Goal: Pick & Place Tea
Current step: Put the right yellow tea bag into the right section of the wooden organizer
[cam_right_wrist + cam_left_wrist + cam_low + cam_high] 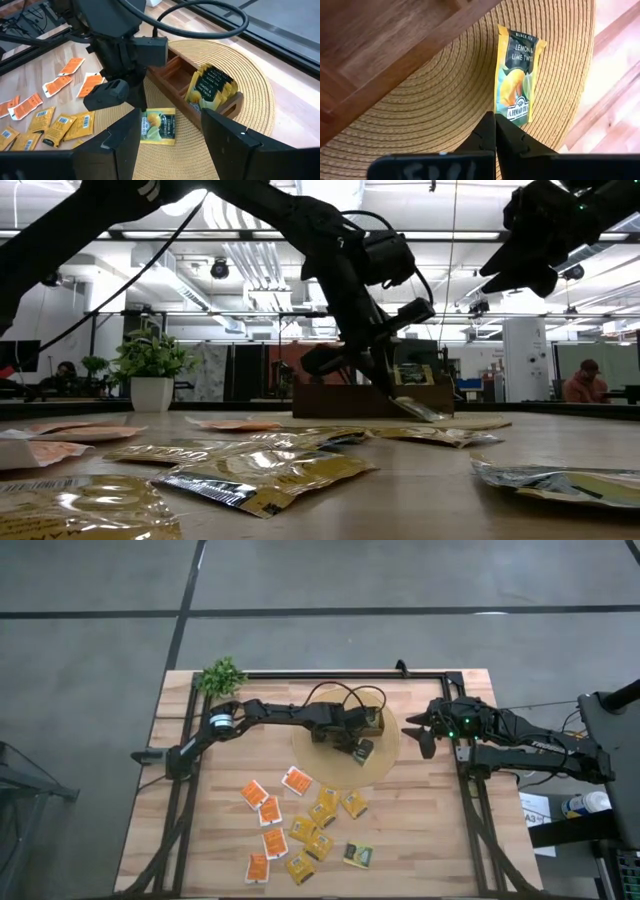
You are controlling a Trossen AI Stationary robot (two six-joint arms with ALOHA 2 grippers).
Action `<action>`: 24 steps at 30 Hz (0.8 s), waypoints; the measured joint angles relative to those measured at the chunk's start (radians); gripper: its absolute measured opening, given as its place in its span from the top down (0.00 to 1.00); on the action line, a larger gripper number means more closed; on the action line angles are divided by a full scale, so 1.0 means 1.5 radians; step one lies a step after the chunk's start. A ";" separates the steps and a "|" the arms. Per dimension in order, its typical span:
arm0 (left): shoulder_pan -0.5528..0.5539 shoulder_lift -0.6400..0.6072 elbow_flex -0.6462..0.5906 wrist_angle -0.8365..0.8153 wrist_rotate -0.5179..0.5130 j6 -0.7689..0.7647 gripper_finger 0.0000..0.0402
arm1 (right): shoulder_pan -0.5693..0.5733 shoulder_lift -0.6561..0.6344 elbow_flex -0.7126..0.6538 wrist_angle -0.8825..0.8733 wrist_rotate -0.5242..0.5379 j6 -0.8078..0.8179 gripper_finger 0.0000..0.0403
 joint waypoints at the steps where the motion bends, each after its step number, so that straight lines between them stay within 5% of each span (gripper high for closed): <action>1: 0.000 0.000 0.000 0.000 0.000 0.000 1.00 | 0.000 0.000 0.000 -0.002 -0.001 0.000 0.50; 11: 0.000 -0.001 0.000 0.011 0.000 0.007 1.00 | 0.000 0.009 -0.011 -0.060 -0.051 -0.005 0.50; 24: -0.002 -0.002 0.001 0.027 0.003 0.008 1.00 | 0.000 0.124 -0.046 -0.003 -0.105 0.025 0.50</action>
